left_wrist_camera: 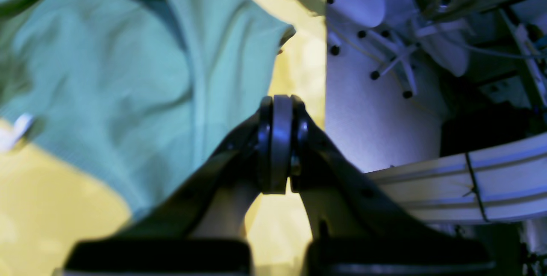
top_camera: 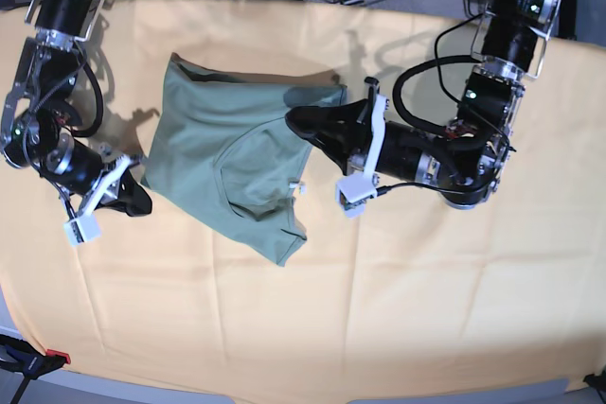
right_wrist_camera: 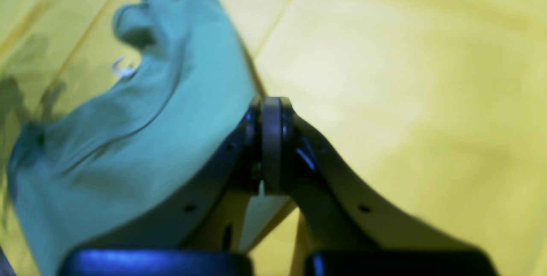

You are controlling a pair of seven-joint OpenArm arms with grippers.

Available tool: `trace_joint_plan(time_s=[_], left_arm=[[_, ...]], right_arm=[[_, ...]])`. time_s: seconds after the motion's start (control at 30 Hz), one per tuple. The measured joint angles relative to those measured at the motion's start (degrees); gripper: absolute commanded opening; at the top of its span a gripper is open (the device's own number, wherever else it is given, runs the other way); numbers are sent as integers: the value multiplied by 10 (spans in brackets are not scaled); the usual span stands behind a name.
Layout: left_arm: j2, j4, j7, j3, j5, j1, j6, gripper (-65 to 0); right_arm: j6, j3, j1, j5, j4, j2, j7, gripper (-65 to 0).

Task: Fold the T-shirt properly
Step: 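Grasp the bundle's side with the left gripper and fold it over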

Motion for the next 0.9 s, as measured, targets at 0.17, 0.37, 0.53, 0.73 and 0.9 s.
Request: trace_joint_plan(time_s=[0.17,0.37,0.53,0.73,0.9], left_arm=[[21,0,0,37,0,0,0,-650],[29,12,-2,129,95,0,0,-650],[26,12,-15,157,235,-1,-2,-650],[26,12,-62,160,311,-11,-1,-650],[26,6,-110,160,375,-34,-2,-650]], right_arm=[[0,-72,42,-55,-64,-1,1,-650],[0,-157,65,-89,-72,21,3,-650],[0,-168,63,-96,-73,40,5,-650],[0,-174,61,-95,-73,63,7,-650],[0,-183,43,-65,-73,63,3,-650]])
